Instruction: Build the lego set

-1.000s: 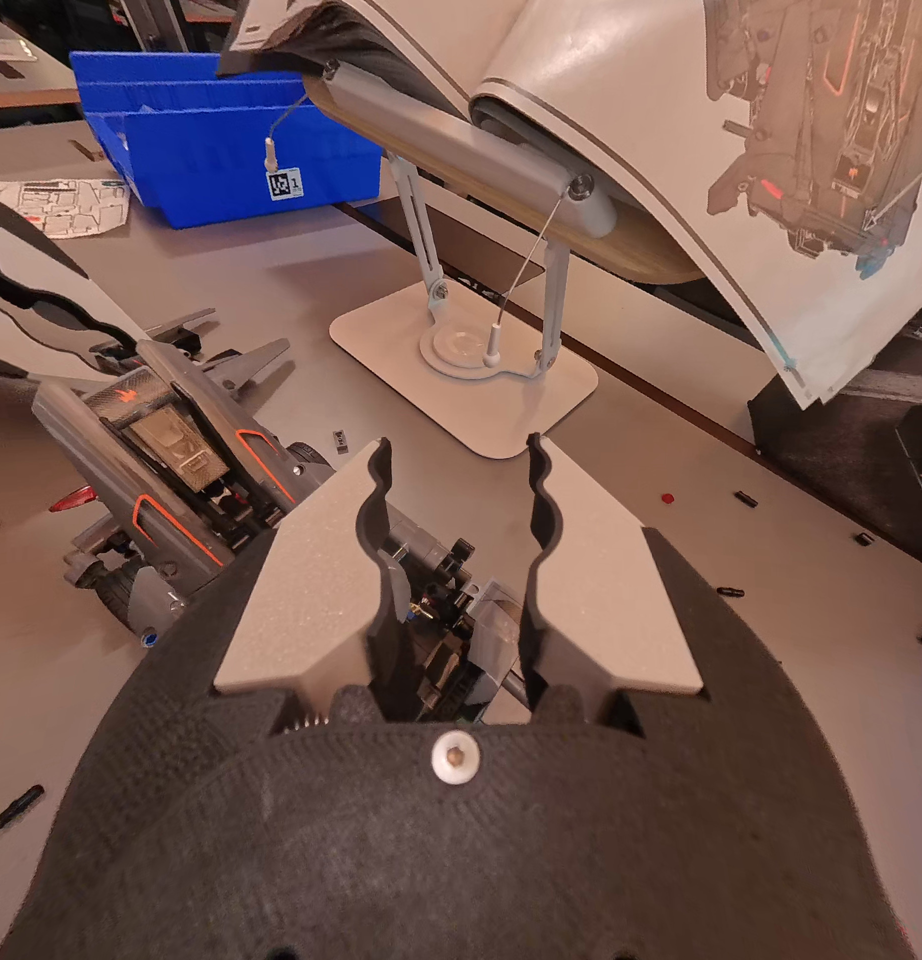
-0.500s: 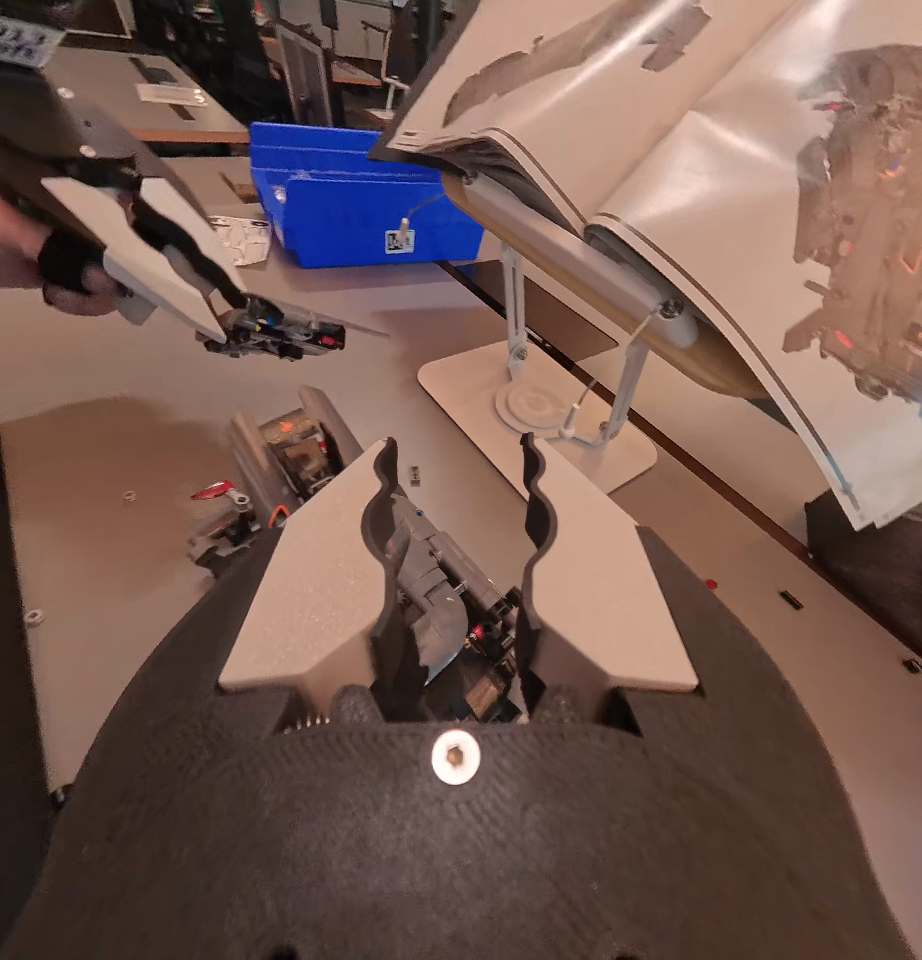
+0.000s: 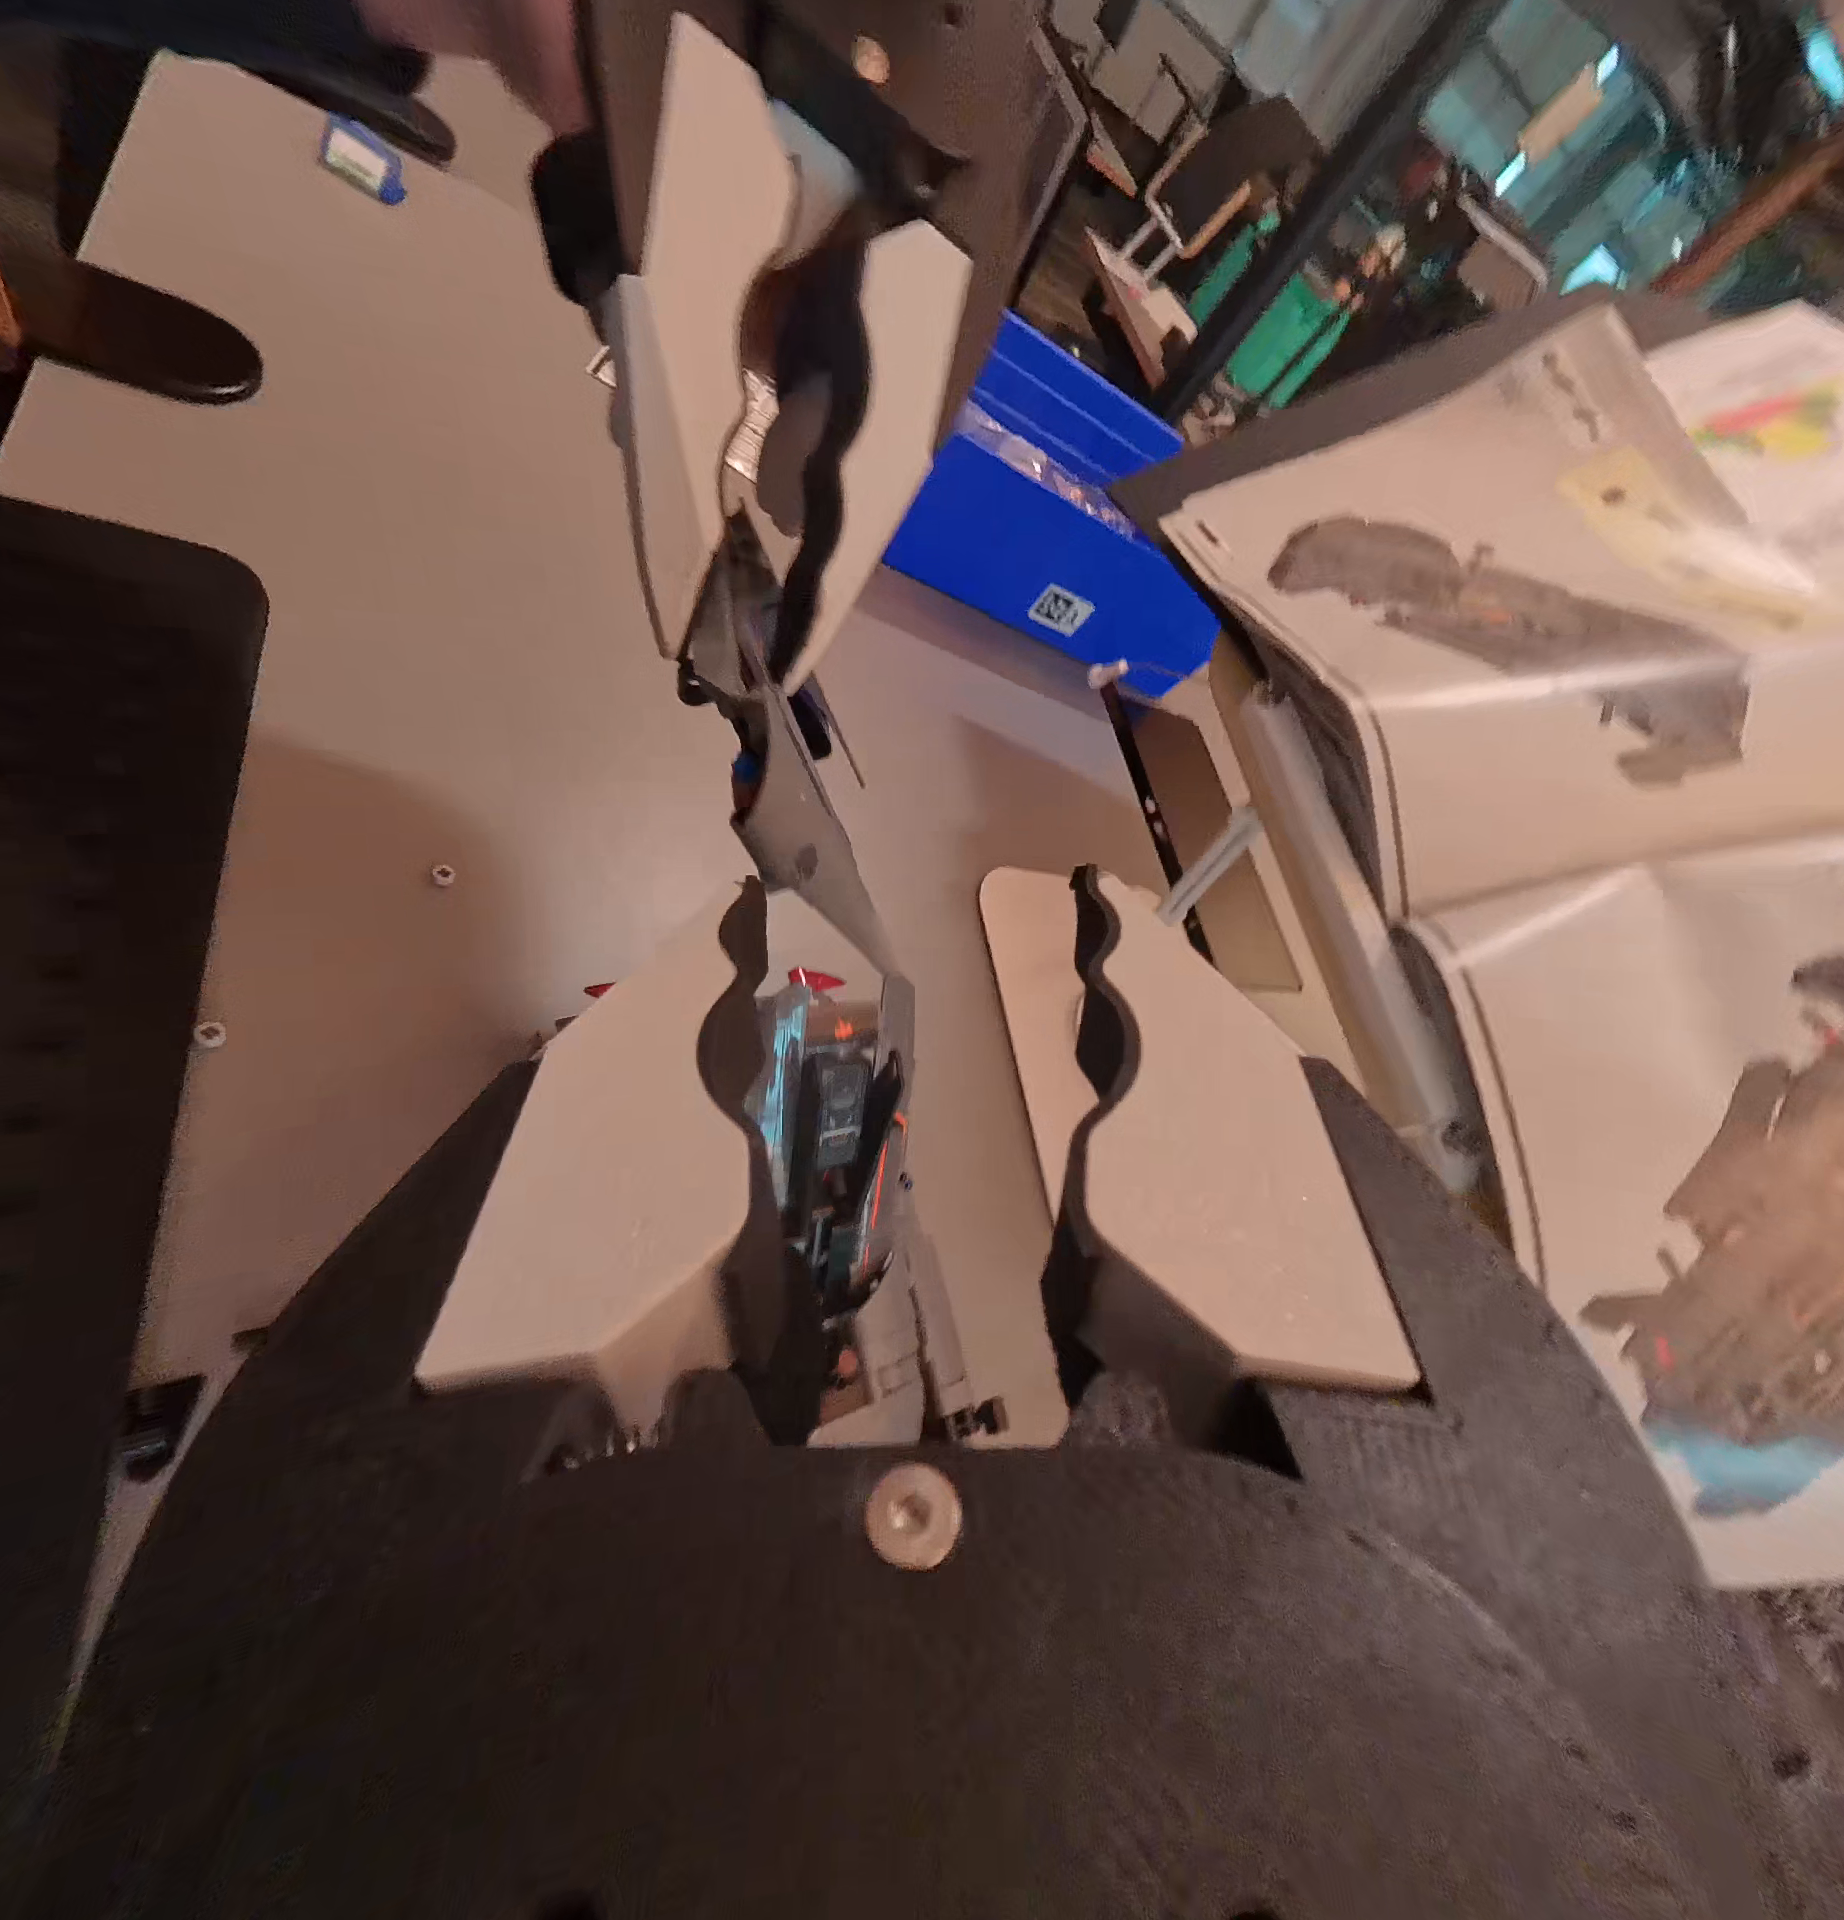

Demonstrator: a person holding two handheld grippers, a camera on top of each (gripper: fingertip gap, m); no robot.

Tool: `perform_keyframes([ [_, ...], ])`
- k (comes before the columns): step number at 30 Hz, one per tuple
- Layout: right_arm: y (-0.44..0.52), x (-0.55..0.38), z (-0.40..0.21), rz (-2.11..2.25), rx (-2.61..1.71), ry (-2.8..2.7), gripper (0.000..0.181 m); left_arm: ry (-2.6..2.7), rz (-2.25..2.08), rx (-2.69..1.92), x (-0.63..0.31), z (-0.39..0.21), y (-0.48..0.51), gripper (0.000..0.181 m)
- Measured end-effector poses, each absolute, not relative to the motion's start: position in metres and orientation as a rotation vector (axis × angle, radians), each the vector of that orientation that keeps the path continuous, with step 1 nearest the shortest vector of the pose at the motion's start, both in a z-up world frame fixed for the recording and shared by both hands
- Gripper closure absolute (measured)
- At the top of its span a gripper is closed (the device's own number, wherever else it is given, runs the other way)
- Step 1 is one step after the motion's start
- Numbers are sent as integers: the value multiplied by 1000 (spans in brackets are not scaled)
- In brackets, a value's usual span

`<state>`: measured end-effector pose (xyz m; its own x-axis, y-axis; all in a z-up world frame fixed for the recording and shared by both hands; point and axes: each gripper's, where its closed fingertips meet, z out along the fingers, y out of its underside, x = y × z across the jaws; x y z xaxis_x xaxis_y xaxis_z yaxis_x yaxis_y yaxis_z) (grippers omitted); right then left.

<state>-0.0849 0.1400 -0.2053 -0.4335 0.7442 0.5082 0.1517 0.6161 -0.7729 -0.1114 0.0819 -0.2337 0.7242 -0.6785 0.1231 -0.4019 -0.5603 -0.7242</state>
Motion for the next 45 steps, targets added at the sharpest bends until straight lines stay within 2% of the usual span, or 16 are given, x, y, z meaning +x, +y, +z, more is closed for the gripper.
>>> perform_keyframes([
  [6,109,-90,-215,774,-579,-2026,131,895,-614,-2201,-95,-217,81,160],
  [11,101,-94,-222,752,-564,-2019,163,901,-692,-2167,-86,-213,81,160],
  [17,106,-94,-222,816,-676,-2017,167,881,-683,-2142,-89,-206,91,159],
  [22,114,-92,-212,986,-854,-1974,168,811,-638,-2029,-99,-181,101,137],
  [28,124,-87,-201,1152,-985,-1909,168,811,-514,-2013,-102,-198,109,129],
  [30,122,-86,-201,1184,-991,-1916,167,826,-474,-2014,-98,-207,115,134],
  [36,116,-82,-199,1271,-1004,-1919,167,850,-534,-2015,-87,-220,116,166],
  [41,118,-81,-198,1356,-1059,-1896,166,846,-597,-2012,-85,-219,115,168],
  [45,124,-79,-199,1353,-1104,-1897,157,877,-579,-2091,-91,-227,116,171],
])
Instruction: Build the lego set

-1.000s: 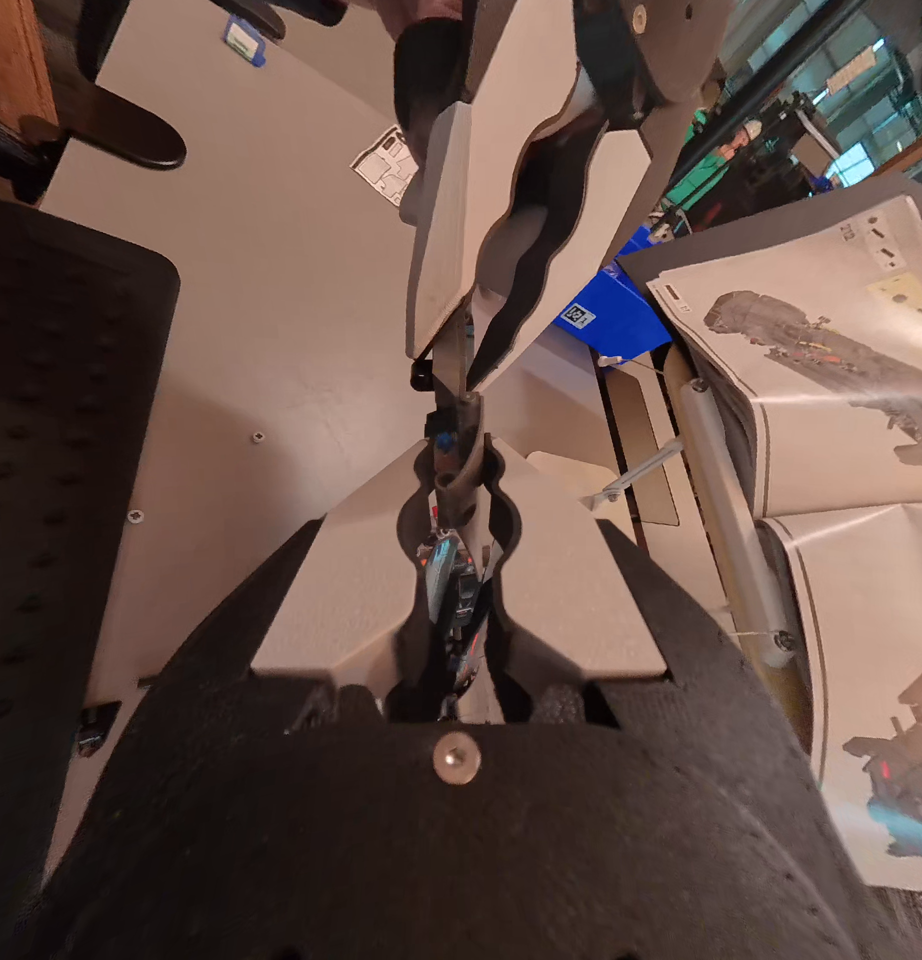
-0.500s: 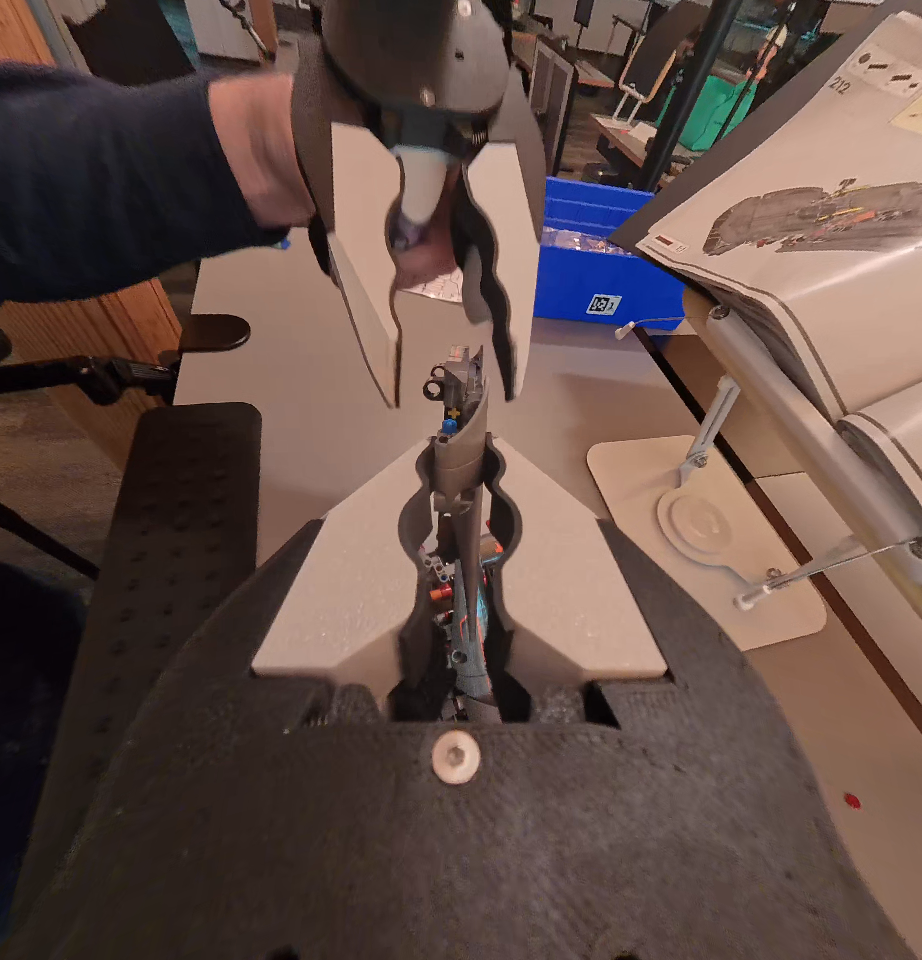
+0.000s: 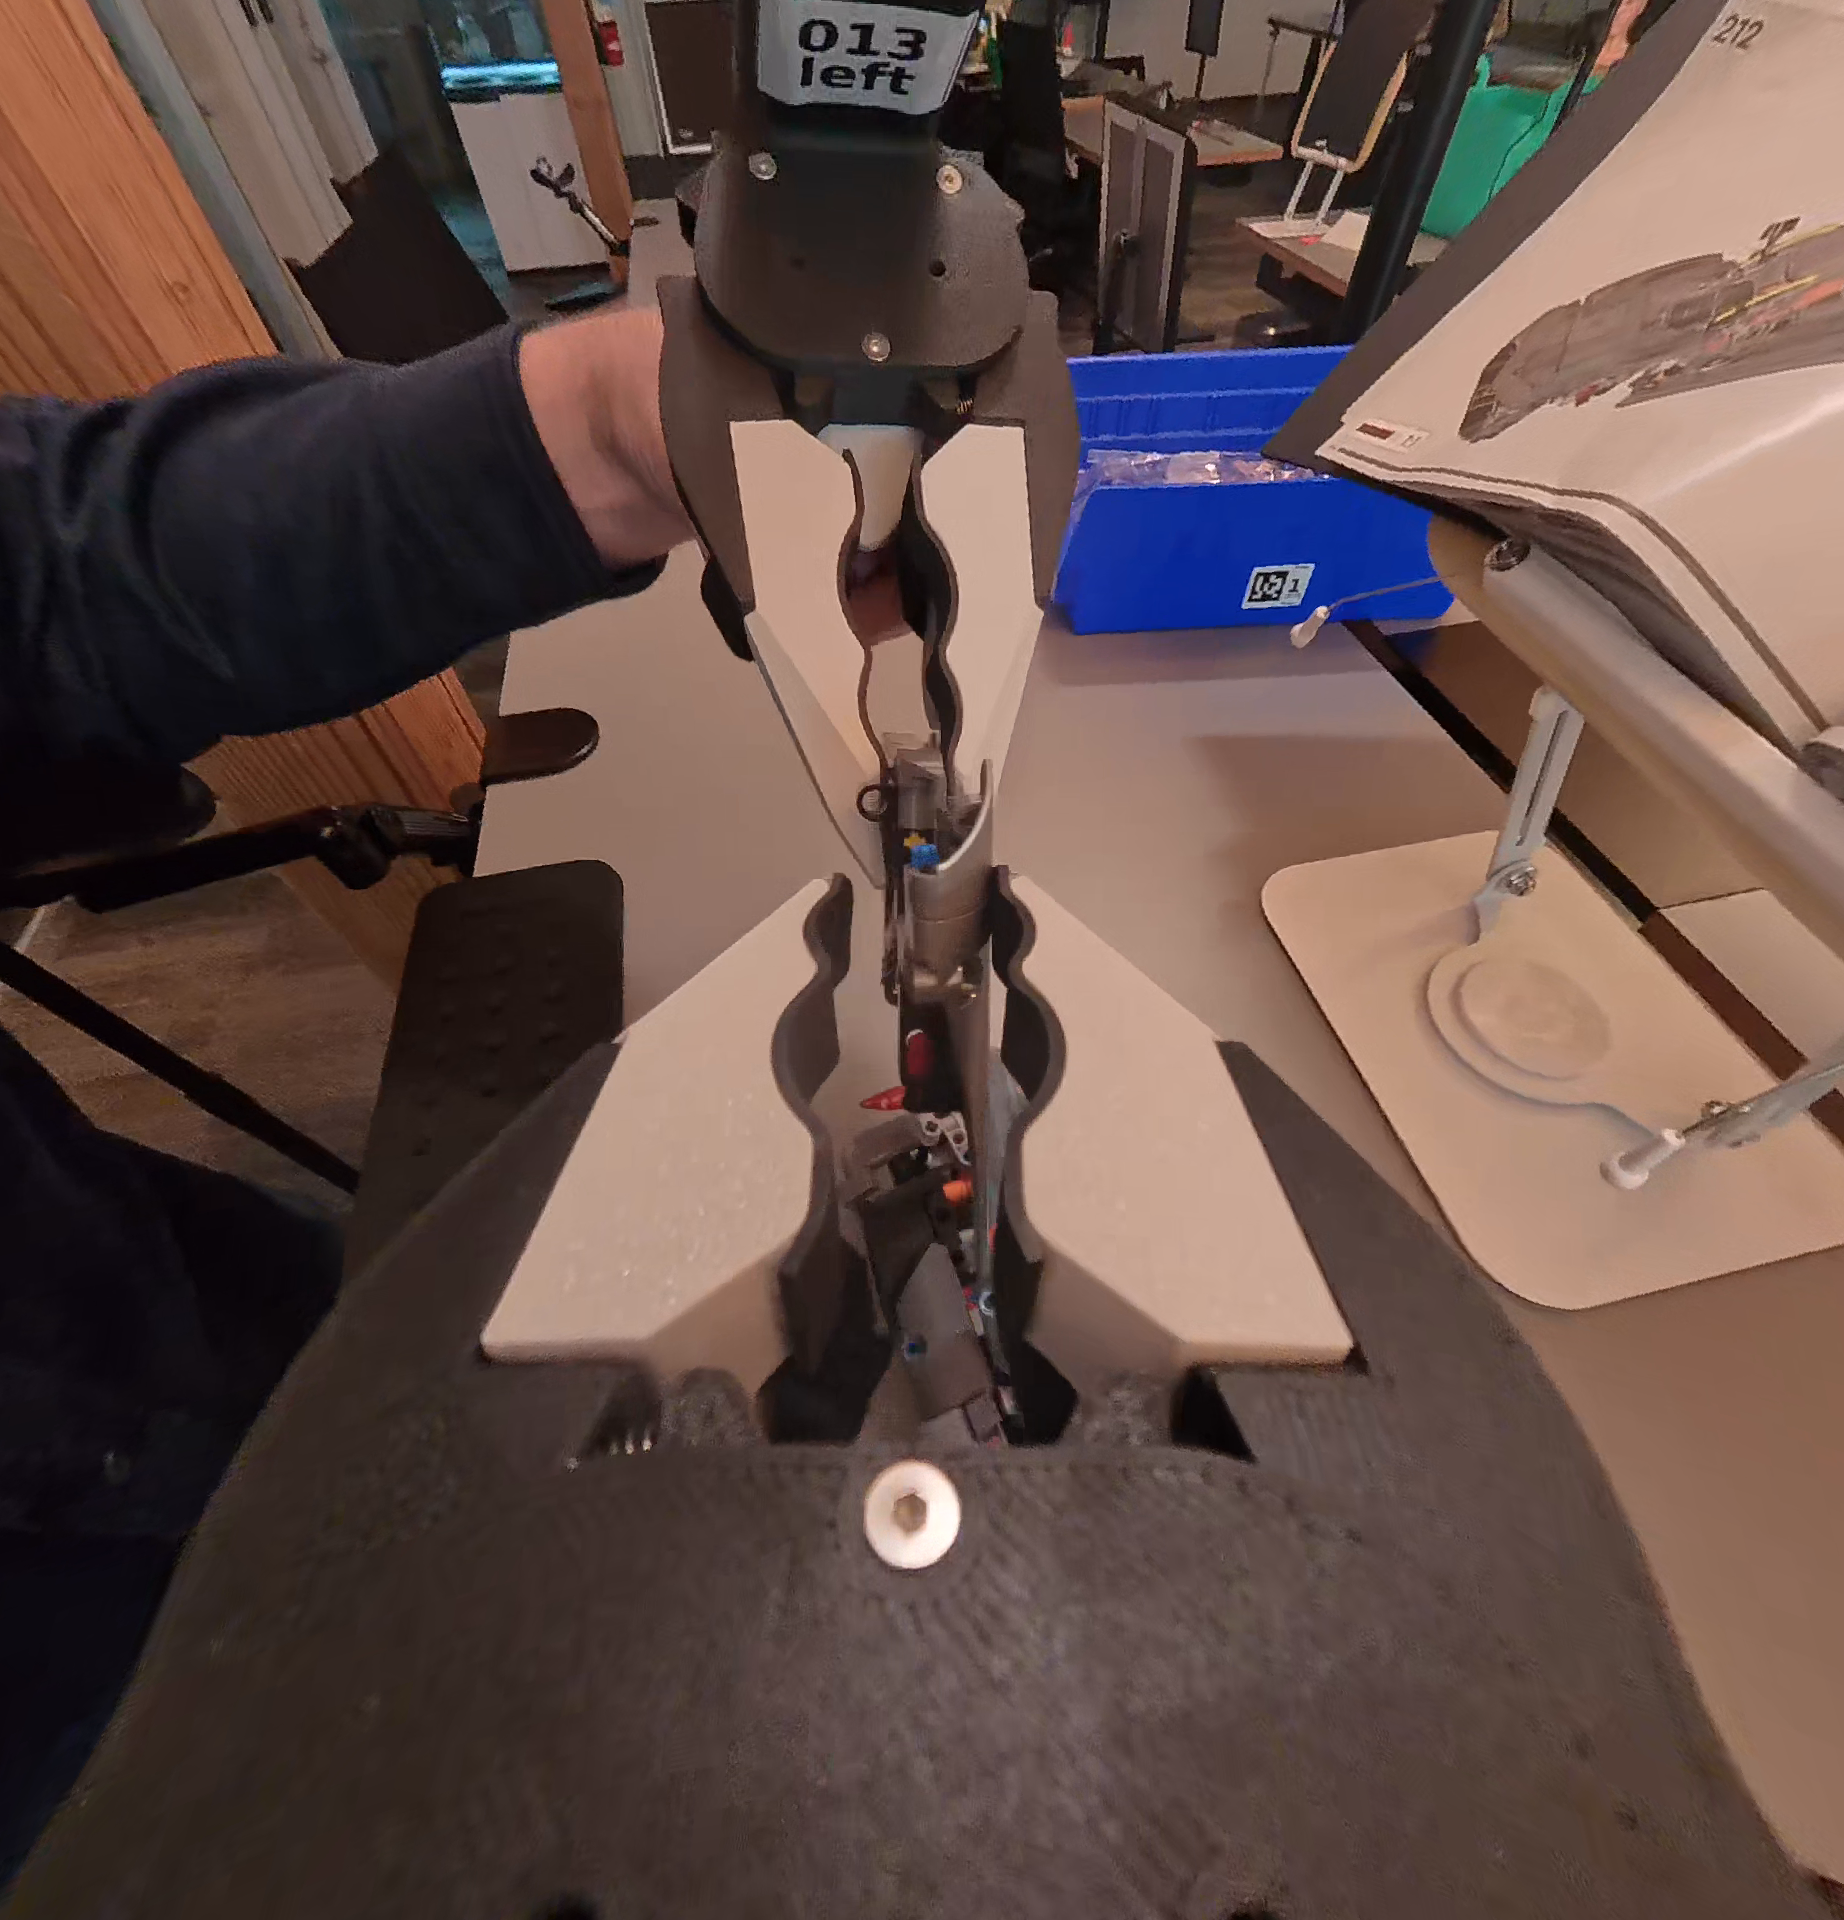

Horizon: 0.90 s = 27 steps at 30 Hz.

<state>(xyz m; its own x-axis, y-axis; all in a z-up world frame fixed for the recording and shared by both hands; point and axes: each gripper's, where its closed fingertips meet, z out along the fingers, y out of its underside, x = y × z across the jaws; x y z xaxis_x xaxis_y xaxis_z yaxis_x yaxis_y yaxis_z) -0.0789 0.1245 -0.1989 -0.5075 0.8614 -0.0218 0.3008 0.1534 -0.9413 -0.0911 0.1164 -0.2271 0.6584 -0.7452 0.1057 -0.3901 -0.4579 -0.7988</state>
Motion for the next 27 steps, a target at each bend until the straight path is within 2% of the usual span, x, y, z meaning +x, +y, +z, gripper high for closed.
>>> perform_keyframes([
  [2,127,-78,-199,1308,-1098,-1916,159,911,-568,-2125,-91,-230,115,171],
  [4,128,-78,-203,1261,-1106,-1960,168,963,-544,-2142,-90,-231,113,171],
  [12,137,-79,-195,1330,-1163,-1887,168,991,-541,-2125,-92,-222,124,171],
  [14,139,-81,-195,1360,-1192,-1846,165,1018,-533,-2119,-94,-223,124,172],
  [16,135,-80,-197,1390,-1213,-1863,155,1051,-518,-2121,-96,-224,124,172],
  [18,136,-79,-200,1346,-1199,-1879,168,1078,-510,-2106,-95,-223,123,171],
  [27,121,-76,-199,1044,-1032,-1793,168,1025,-238,-2033,-97,-231,121,167],
])
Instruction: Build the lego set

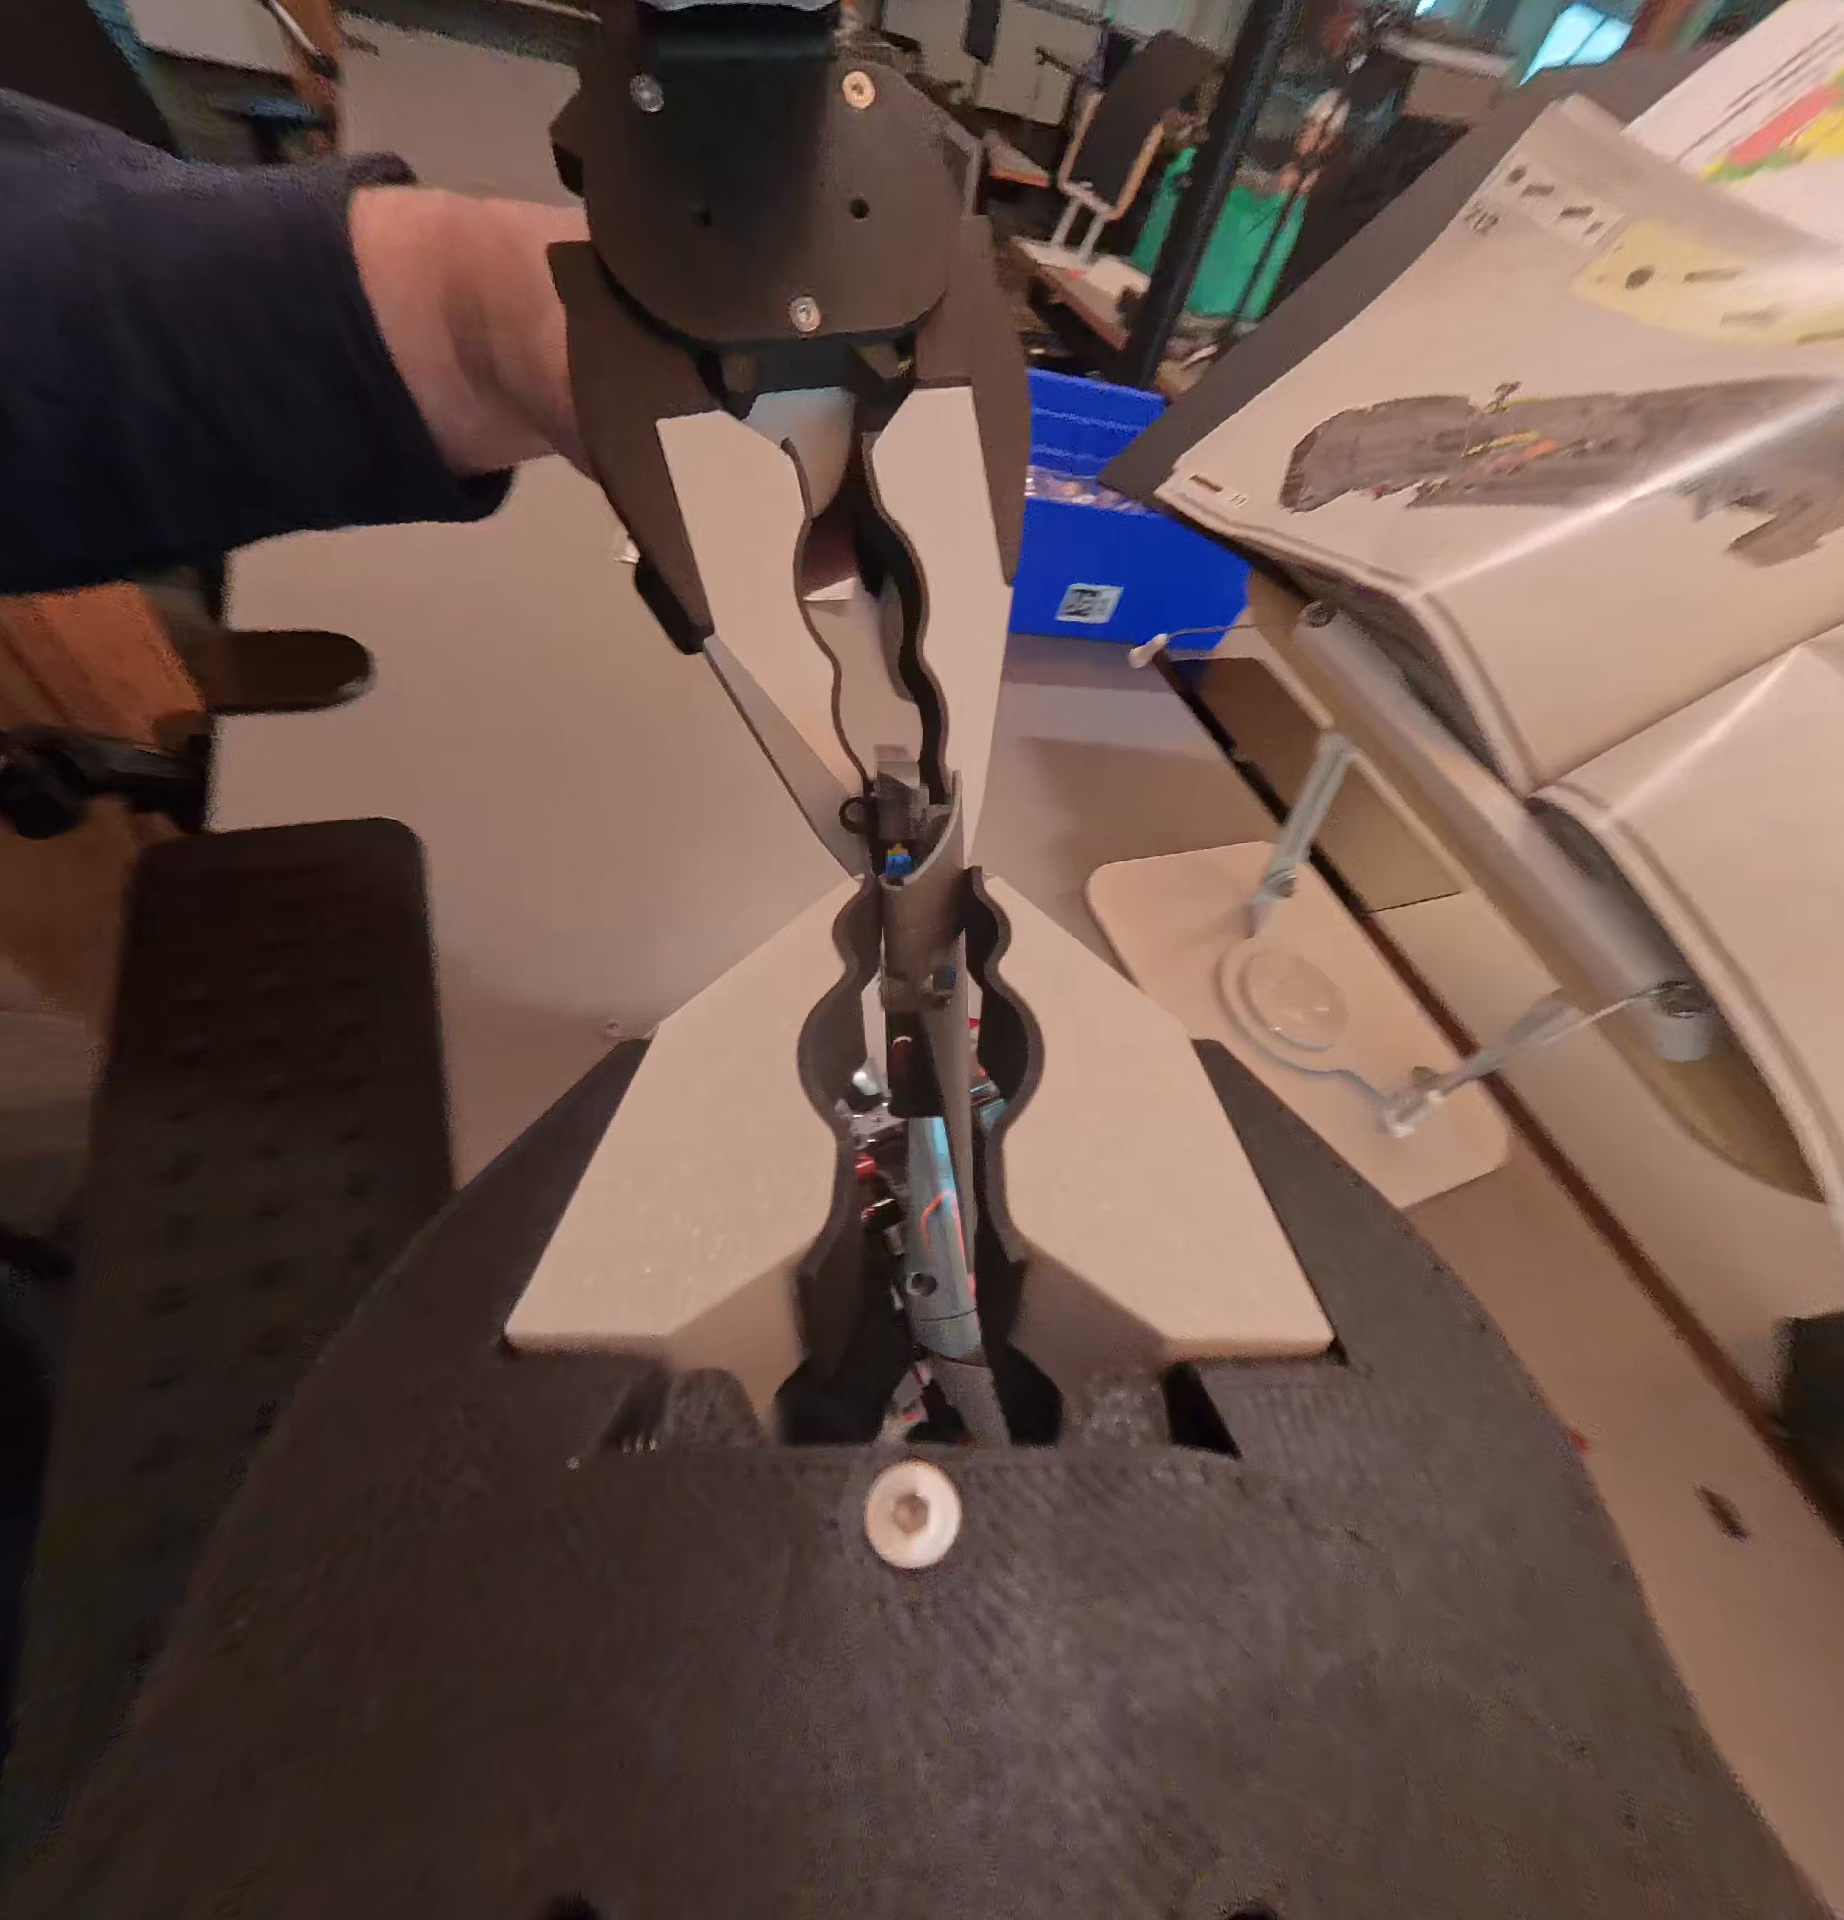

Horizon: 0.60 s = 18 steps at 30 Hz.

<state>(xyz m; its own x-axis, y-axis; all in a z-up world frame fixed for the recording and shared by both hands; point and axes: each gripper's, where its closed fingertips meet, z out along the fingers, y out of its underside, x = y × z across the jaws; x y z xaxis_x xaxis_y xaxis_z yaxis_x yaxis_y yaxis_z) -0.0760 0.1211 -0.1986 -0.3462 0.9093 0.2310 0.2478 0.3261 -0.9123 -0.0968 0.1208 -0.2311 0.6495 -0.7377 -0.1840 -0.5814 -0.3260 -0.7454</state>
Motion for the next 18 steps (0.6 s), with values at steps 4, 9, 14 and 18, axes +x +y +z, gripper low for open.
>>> perform_keyframes([
  [4,111,-76,-201,863,-921,-1766,169,901,-138,-1979,-103,-236,118,162],
  [9,112,-79,-199,749,-856,-1732,169,735,-86,-1924,-113,-233,118,161],
  [14,109,-81,-199,691,-804,-1725,169,463,-127,-1896,-128,-233,109,140],
  [18,111,-81,-197,624,-764,-1704,168,218,-195,-1925,-148,-238,87,131],
])
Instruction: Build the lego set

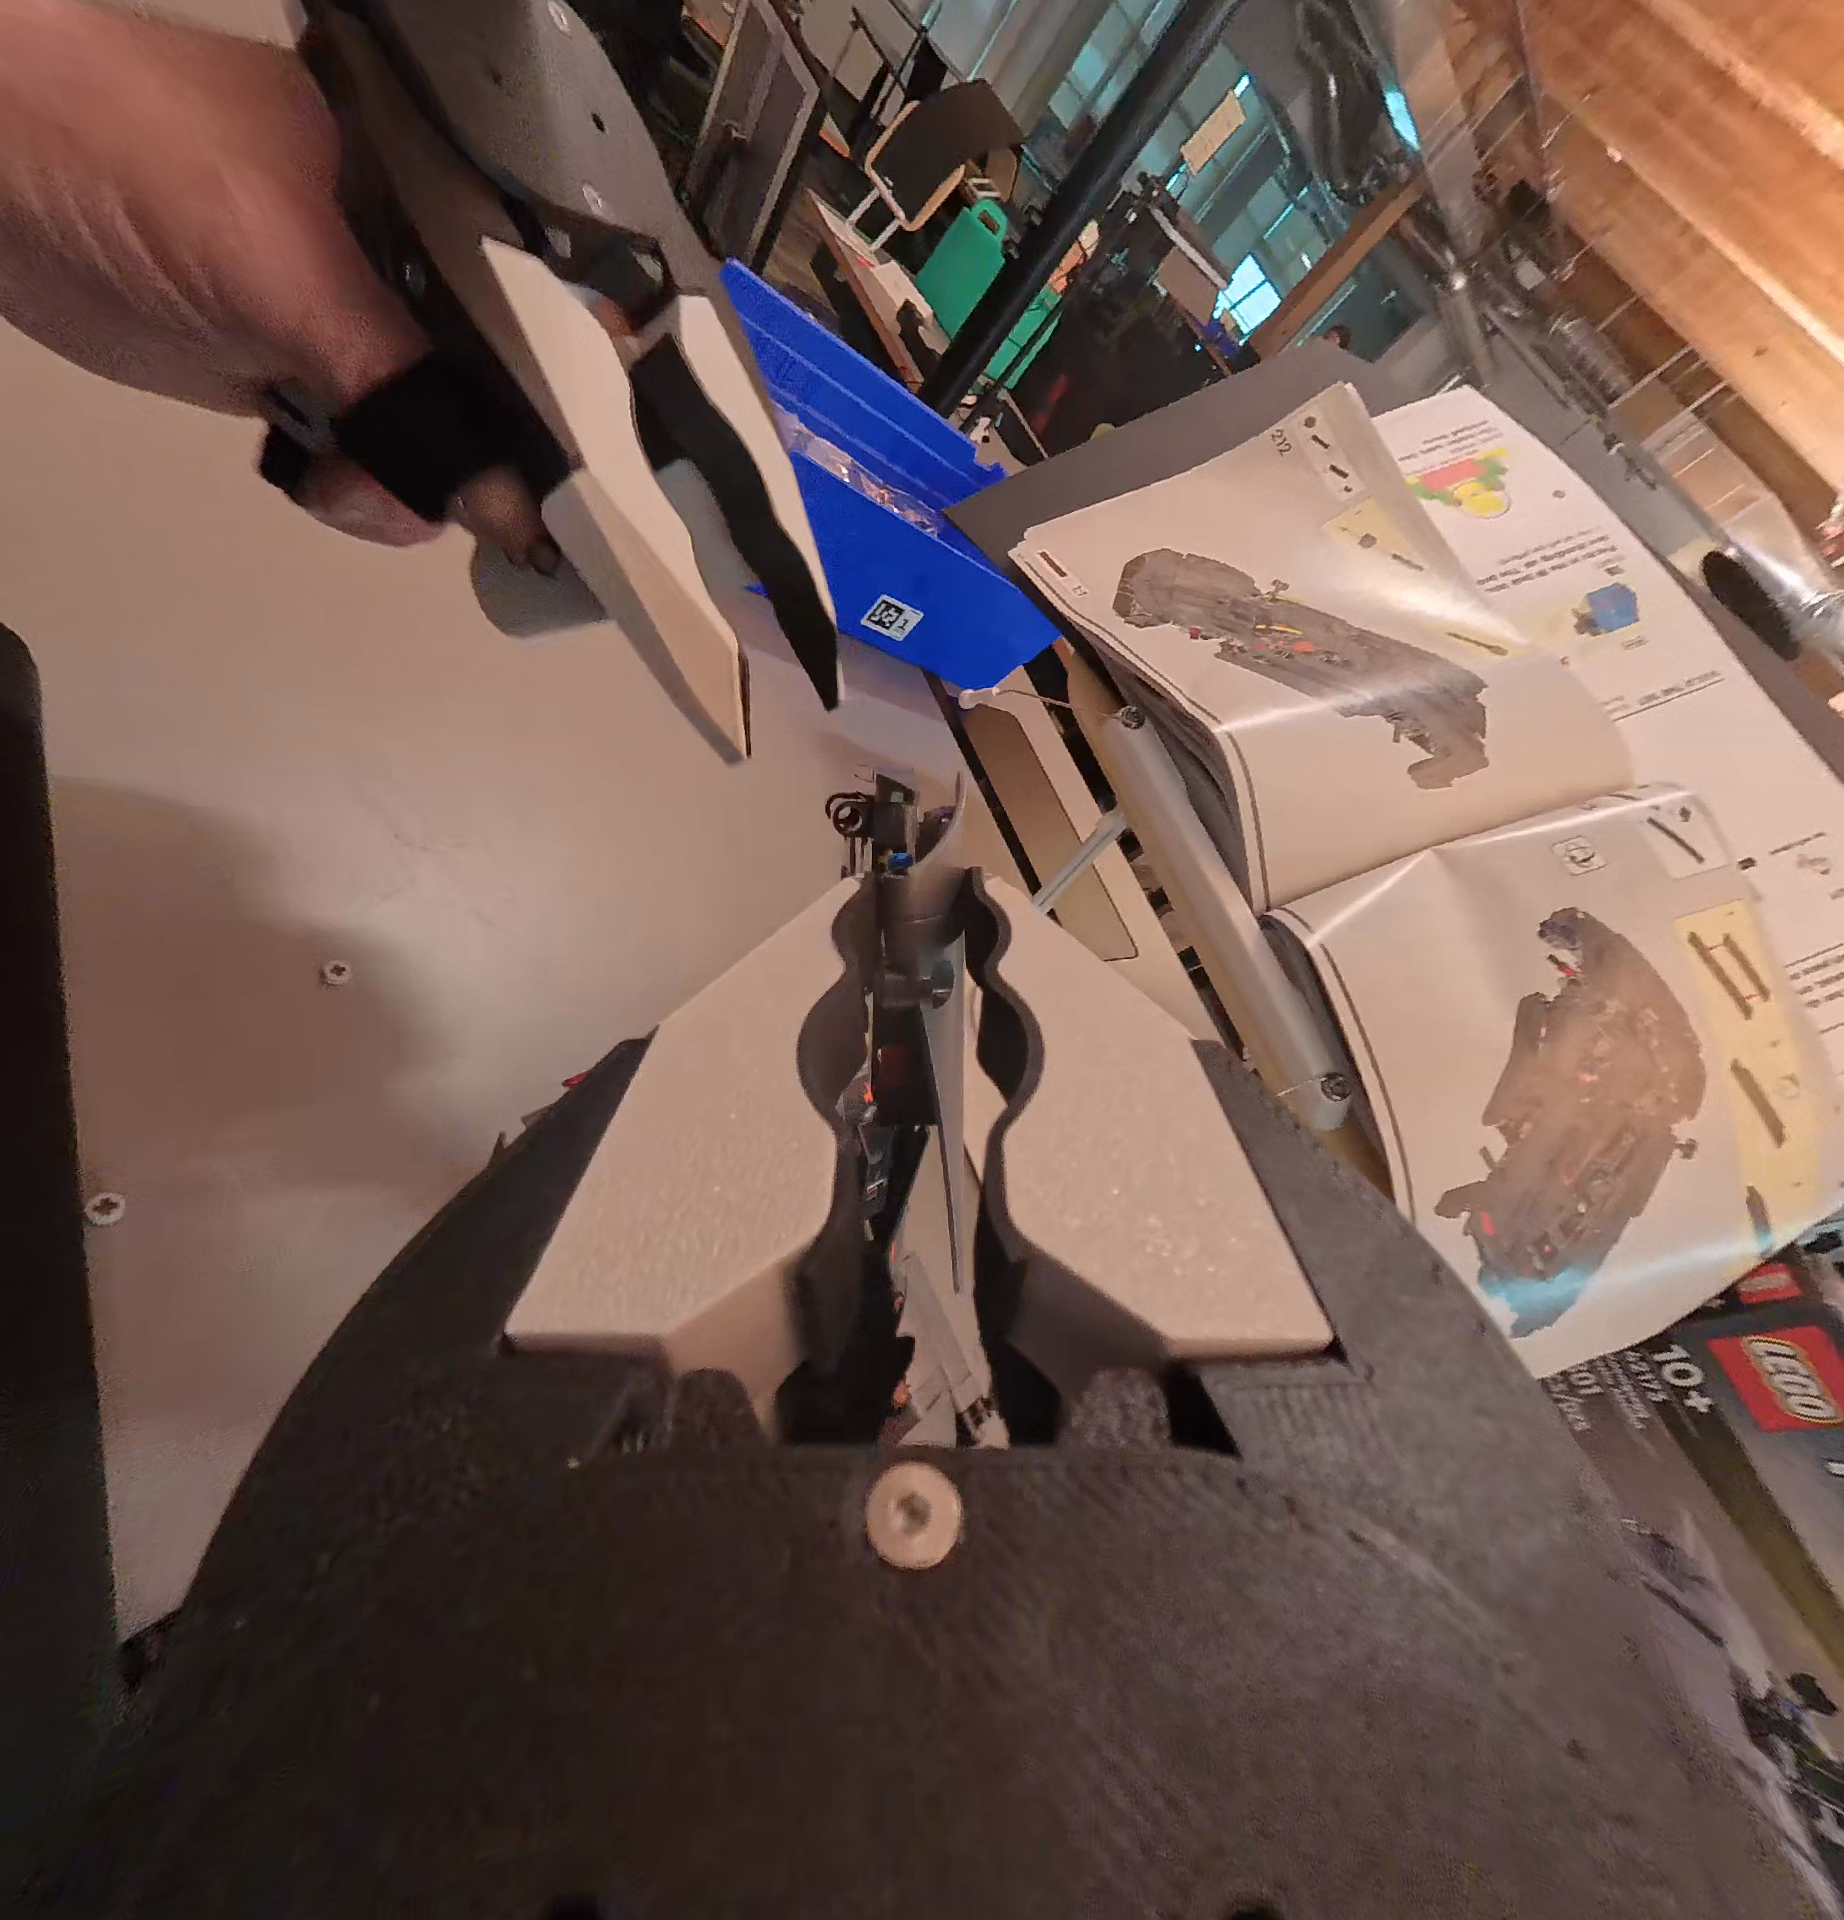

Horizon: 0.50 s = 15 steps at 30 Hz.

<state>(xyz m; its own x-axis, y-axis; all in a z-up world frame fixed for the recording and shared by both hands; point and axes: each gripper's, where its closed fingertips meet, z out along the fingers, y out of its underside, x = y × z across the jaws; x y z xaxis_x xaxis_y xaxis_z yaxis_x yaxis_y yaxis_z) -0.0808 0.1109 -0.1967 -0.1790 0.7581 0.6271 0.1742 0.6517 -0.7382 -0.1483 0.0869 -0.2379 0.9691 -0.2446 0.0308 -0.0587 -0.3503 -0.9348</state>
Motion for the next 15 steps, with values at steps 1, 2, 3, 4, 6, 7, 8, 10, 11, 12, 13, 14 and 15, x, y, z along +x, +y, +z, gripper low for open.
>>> perform_keyframes([
  [1,110,-81,-197,605,-749,-1703,168,139,-291,-1913,-148,-238,82,131],
  [2,108,-81,-197,582,-723,-1702,168,55,-446,-1886,-143,-237,78,133],
  [3,106,-81,-198,554,-697,-1705,168,-53,-610,-1844,-139,-236,76,132],
  [4,104,-82,-199,525,-671,-1703,168,-135,-785,-1769,-134,-232,75,127],
  [6,99,-83,-201,471,-618,-1701,168,-304,-1079,-1640,-130,-231,76,118],
  [7,96,-84,-203,448,-593,-1703,168,-358,-1188,-1564,-129,-229,76,119],
  [8,93,-85,-204,431,-566,-1705,168,-399,-1286,-1511,-125,-230,77,120],
  [10,87,-85,-207,403,-516,-1712,169,-430,-1403,-1476,-114,-235,79,119],
  [11,84,-86,-209,396,-495,-1716,169,-430,-1443,-1449,-110,-233,80,120],
  [12,82,-86,-211,394,-476,-1719,169,-434,-1472,-1441,-106,-233,81,121],
  [13,80,-86,-212,389,-460,-1722,169,-433,-1485,-1435,-104,-233,82,126],
  [14,79,-86,-214,383,-443,-1724,168,-445,-1479,-1414,-106,-232,84,131],
  [15,78,-86,-216,377,-429,-1730,169,-466,-1476,-1390,-108,-232,85,135],
])
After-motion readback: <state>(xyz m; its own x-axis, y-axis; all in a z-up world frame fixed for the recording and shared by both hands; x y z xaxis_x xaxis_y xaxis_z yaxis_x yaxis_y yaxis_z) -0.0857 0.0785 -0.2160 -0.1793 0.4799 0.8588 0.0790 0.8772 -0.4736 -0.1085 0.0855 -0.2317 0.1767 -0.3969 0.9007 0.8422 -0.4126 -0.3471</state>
